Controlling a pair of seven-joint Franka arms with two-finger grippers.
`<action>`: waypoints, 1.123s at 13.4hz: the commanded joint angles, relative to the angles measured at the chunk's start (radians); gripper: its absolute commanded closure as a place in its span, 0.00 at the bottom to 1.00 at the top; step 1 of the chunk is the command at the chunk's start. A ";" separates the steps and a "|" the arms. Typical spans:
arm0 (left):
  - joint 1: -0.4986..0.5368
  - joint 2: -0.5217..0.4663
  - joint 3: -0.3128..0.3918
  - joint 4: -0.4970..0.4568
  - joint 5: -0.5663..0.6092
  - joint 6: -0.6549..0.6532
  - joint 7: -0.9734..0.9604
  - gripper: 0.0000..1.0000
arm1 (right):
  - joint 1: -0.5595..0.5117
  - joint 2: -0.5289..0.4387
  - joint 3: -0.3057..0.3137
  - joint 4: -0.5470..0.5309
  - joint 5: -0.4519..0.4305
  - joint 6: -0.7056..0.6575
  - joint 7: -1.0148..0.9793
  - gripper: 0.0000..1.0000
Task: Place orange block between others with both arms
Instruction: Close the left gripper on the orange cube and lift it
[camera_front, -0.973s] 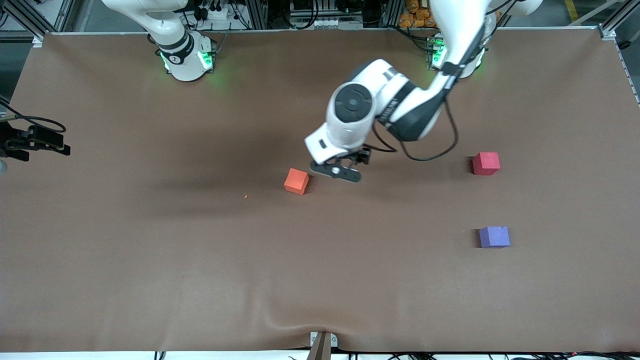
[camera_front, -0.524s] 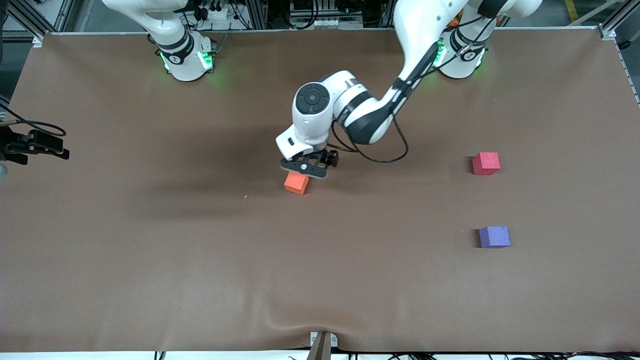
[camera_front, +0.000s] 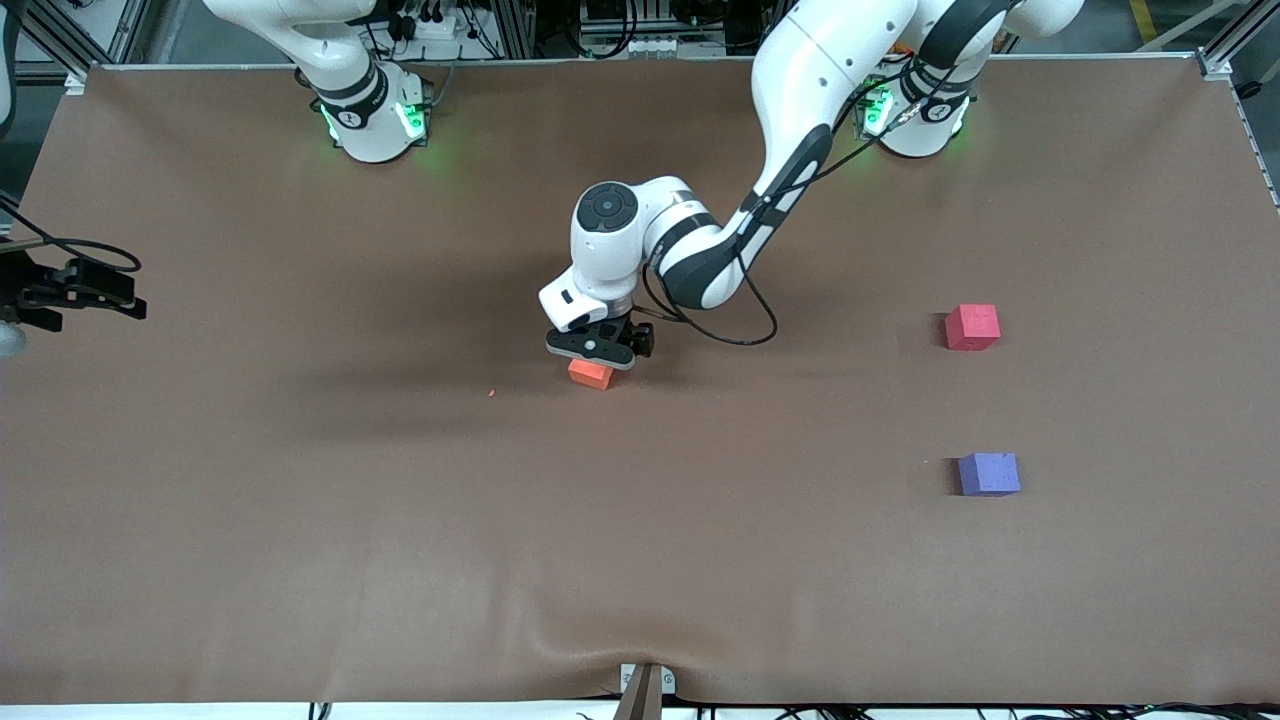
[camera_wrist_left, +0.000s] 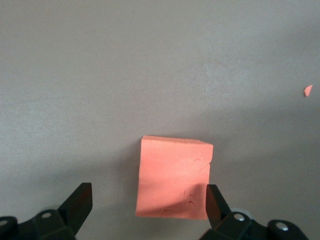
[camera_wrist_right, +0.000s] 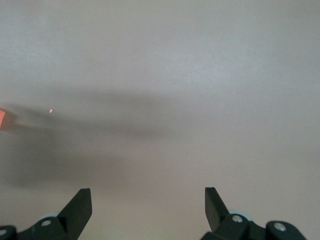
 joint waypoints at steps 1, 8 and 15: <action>-0.046 0.023 0.047 0.031 0.032 0.010 -0.040 0.00 | 0.007 -0.017 0.003 0.038 -0.019 -0.057 0.009 0.00; -0.054 0.073 0.052 0.061 0.032 0.062 -0.090 0.00 | 0.010 -0.018 0.007 0.056 -0.018 -0.113 0.072 0.00; -0.118 0.112 0.119 0.097 0.029 0.071 -0.237 1.00 | 0.013 -0.017 0.006 0.056 -0.012 -0.113 0.071 0.00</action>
